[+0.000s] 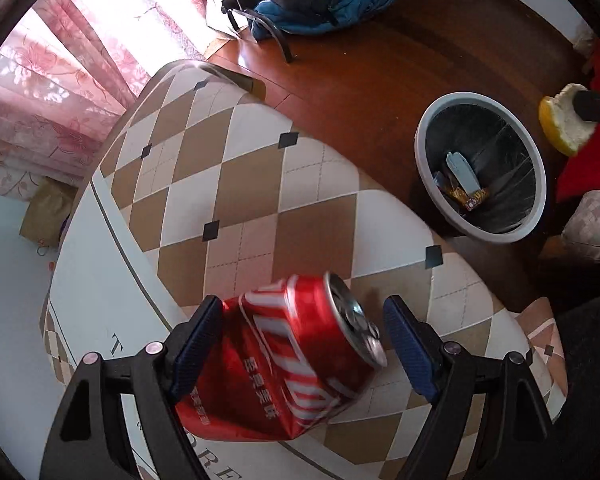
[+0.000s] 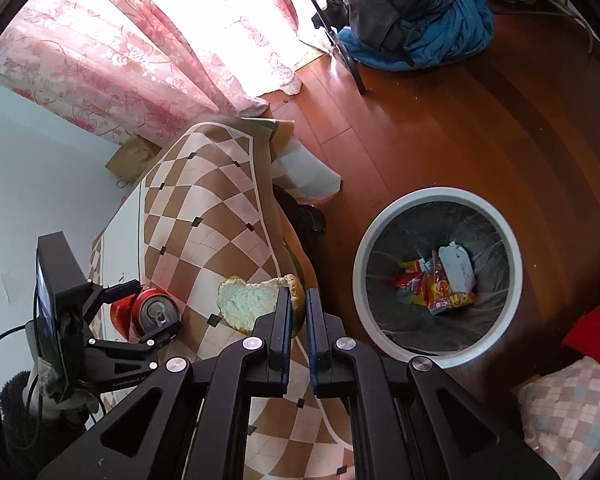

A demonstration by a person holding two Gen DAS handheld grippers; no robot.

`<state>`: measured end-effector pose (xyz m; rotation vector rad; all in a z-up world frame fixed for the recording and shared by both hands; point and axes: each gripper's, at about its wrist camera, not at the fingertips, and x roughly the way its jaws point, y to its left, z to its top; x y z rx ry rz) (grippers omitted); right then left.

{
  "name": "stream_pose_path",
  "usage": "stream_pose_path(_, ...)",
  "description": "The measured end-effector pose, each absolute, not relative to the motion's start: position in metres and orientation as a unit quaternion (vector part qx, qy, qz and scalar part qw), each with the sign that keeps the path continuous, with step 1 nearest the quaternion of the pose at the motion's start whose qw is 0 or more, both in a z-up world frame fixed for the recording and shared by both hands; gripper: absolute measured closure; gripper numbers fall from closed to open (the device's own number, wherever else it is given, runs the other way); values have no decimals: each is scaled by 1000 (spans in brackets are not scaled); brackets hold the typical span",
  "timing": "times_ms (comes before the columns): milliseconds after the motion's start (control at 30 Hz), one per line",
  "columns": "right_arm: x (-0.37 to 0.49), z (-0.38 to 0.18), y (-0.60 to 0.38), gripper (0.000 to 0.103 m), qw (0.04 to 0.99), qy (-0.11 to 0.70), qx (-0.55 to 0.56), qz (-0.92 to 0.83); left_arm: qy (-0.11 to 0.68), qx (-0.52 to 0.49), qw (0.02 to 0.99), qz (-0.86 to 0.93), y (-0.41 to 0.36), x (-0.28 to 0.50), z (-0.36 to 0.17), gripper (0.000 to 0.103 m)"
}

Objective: Collect trash
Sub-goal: 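Carry the Coke can and orange peel over the bin with both tools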

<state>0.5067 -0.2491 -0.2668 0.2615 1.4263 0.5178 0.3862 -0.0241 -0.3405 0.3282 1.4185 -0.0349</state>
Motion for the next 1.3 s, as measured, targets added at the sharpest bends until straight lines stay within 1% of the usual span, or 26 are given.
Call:
stream_pose_path(67,508,-270,-246,96,716,647,119,235,648,141,748,-17,-19,383,-336,23)
stream_pose_path(200,507,-270,-240,96,710,649,123,243,627,97,771,-42,-6,379,-301,23)
stream_pose_path(267,506,-270,-237,96,709,651,122,244,627,104,770,-54,-4,377,-295,23)
stream_pose_path(433,502,-269,-232,96,708,652,124,243,663,131,730,-106,-7,362,-314,22)
stream_pose_path(533,497,-267,-228,96,706,654,118,244,657,177,724,-115,-17,353,-322,20)
stream_pose_path(833,488,-257,-220,96,703,657,116,248,662,242,697,-135,-27,350,-331,20)
stream_pose_path(967,485,-250,-218,96,706,653,117,248,676,267,673,-138,-22,347,-348,20)
stream_pose_path(1033,484,-248,-218,96,707,652,119,247,686,235,677,-129,-14,349,-350,21)
stream_pose_path(1067,484,-247,-219,96,707,652,120,247,687,212,683,-129,-10,350,-349,26)
stream_pose_path(1100,484,-247,-220,96,708,651,120,247,683,204,690,-127,-8,350,-348,52)
stream_pose_path(1133,483,-246,-221,96,709,651,119,245,680,198,697,-111,-4,350,-347,68)
stream_pose_path(1233,483,-246,-223,96,709,651,121,244,673,145,719,-95,9,348,-339,69)
stream_pose_path(1300,482,-245,-225,96,710,649,122,244,664,137,732,-70,14,343,-335,69)
